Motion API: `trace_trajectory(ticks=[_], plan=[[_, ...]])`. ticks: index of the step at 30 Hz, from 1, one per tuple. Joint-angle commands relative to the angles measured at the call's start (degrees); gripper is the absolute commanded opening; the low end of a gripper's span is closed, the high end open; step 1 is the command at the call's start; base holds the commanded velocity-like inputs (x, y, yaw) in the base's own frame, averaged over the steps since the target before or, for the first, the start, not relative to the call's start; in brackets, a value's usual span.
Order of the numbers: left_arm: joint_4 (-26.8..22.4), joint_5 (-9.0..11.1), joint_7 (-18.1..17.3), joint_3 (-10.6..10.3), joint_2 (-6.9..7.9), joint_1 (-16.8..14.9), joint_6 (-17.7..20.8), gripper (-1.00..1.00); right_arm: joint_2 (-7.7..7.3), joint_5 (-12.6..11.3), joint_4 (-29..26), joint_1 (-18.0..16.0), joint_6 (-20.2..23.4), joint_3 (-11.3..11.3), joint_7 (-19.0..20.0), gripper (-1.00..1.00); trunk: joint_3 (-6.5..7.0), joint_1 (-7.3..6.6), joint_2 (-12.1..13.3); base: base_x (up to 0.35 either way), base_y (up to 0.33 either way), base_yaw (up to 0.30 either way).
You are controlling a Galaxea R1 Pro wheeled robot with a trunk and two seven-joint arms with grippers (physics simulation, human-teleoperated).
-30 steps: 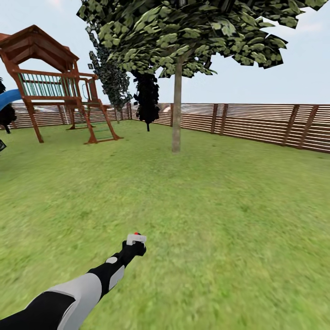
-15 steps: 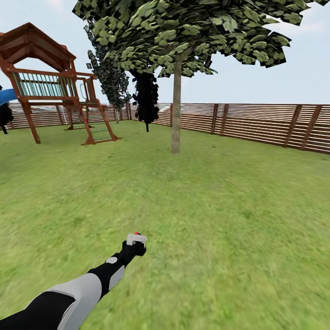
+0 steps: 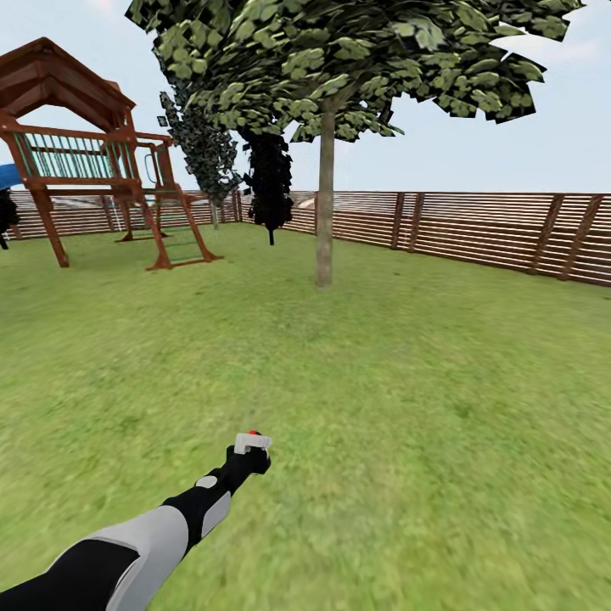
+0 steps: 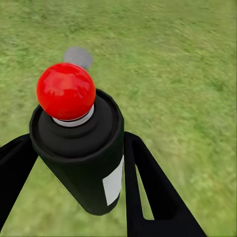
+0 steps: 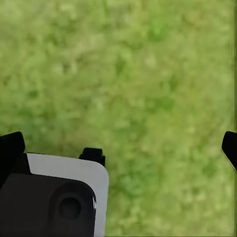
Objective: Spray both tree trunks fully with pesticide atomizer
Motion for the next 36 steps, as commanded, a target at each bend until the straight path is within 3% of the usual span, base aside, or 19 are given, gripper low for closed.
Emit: trace_trajectory(ticks=[1, 36], plan=[[0.0, -0.1, 0.3, 0.0, 0.0, 0.0, 0.0, -1.0, 0.0, 0.0, 0.0, 0.0, 0.0, 0.0, 0.0, 1.0, 0.0, 0.0, 0.0, 0.35, -0.085, 0.0], [0.0, -0.1, 0.3, 0.0, 0.0, 0.0, 0.0, -1.0, 0.0, 0.0, 0.0, 0.0, 0.0, 0.0, 0.0, 1.0, 0.0, 0.0, 0.0, 0.35, -0.085, 0.0]])
